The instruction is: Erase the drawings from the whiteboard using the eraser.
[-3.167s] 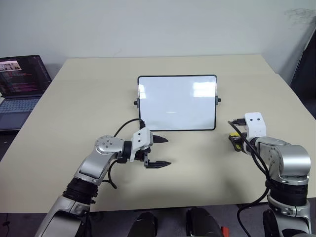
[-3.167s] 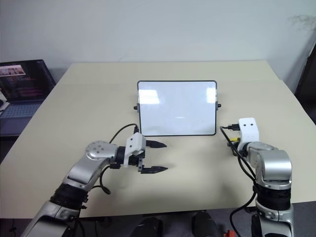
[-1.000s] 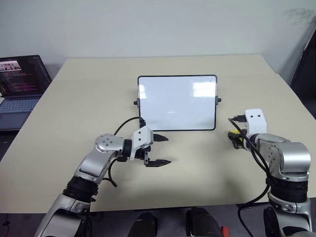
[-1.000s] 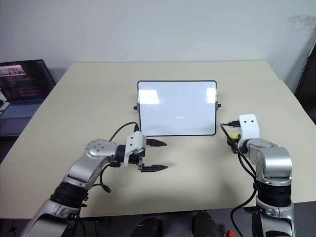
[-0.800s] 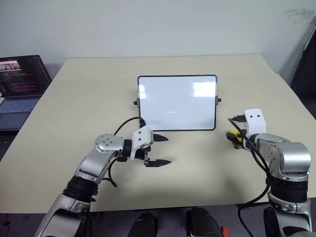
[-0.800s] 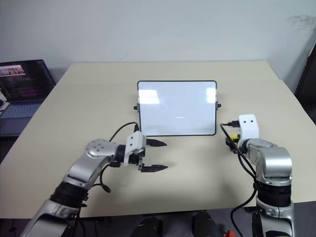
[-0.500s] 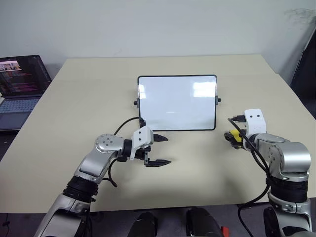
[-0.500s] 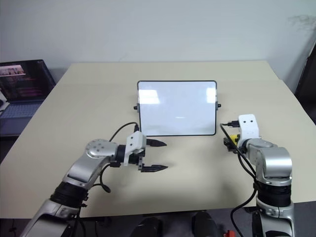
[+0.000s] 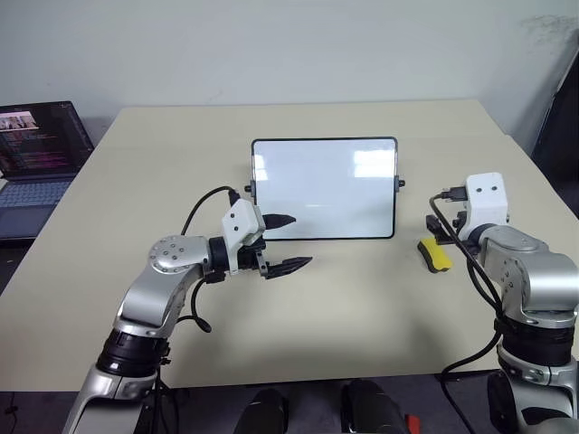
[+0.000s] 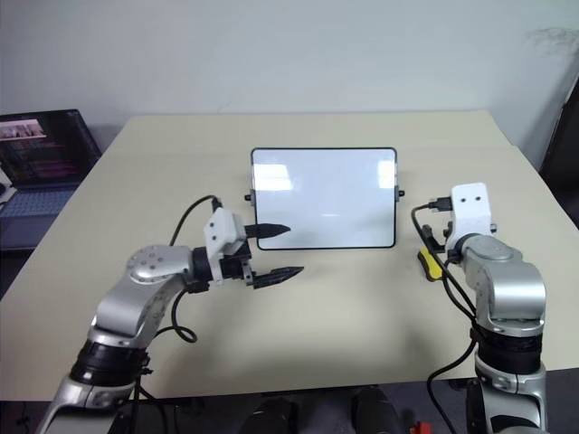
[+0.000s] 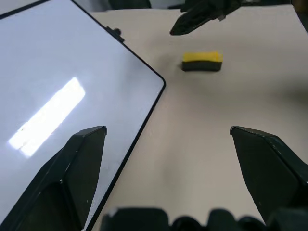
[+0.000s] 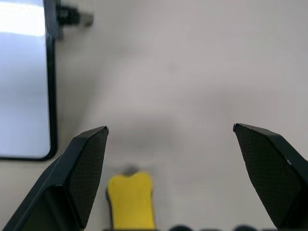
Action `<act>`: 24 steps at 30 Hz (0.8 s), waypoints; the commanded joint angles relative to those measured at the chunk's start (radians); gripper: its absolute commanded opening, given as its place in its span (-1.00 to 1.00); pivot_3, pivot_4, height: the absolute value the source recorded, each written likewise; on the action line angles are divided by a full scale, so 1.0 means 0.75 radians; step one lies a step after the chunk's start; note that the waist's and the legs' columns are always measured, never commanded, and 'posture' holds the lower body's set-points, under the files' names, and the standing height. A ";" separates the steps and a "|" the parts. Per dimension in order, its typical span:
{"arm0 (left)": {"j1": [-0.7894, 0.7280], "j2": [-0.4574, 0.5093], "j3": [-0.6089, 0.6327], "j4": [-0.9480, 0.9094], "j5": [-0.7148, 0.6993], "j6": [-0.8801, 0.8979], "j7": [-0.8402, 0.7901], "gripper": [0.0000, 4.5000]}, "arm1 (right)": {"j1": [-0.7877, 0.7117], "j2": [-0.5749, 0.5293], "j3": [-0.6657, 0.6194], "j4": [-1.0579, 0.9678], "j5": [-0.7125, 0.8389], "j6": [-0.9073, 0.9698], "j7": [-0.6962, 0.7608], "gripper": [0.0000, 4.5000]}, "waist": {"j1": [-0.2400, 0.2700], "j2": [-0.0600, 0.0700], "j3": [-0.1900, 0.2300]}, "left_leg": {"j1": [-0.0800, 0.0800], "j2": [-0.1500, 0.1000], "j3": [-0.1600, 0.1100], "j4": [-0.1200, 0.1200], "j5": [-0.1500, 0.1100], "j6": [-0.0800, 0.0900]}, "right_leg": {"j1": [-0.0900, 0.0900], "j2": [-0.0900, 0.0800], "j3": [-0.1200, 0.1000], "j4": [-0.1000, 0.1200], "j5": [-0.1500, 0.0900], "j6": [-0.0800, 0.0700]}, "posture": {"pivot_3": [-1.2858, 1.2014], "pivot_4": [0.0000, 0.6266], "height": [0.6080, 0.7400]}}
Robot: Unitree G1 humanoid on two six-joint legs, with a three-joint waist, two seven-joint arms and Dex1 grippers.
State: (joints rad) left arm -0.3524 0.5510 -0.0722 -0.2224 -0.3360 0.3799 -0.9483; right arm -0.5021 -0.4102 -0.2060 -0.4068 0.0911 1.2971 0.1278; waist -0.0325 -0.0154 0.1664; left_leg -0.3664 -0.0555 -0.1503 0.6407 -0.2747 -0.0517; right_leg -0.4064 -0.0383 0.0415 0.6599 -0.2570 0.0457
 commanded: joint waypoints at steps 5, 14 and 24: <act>0.065 -0.094 0.161 -0.175 0.052 0.072 0.407 1.00 | 0.131 0.047 -0.090 -0.102 -0.029 -0.293 -0.068 0.99 | 0.005 0.000 0.000 | 0.000 0.000 0.000 0.000 0.000 0.000 | 0.000 0.000 0.000 0.000 0.000 0.000 | 0.03 -0.52 1.00; 0.218 -0.251 0.282 -0.259 0.301 0.040 0.919 1.00 | 0.353 0.114 -0.088 -0.071 -0.120 -0.691 -0.182 0.99 | 0.004 0.000 0.000 | 0.001 0.001 0.004 0.000 0.000 -0.001 | 0.001 -0.001 0.002 0.001 0.000 0.000 | 0.03 -0.52 1.00; 0.552 -0.335 0.334 -0.478 0.405 0.072 1.087 1.00 | 0.558 0.247 0.013 -0.120 -0.166 -0.884 -0.219 0.99 | 0.003 0.000 0.000 | 0.003 0.003 0.007 0.001 0.000 -0.001 | 0.002 -0.001 0.003 0.000 -0.003 0.005 | 0.03 -0.52 1.00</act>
State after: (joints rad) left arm 0.0518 0.3008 0.1613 -0.4994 -0.0262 0.4268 -0.1331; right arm -0.0885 -0.2240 -0.2000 -0.4513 -0.0224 0.6611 -0.0285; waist -0.0301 -0.0157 0.1661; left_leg -0.3641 -0.0532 -0.1451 0.6414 -0.2748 -0.0526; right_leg -0.4049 -0.0389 0.0436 0.6600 -0.2596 0.0499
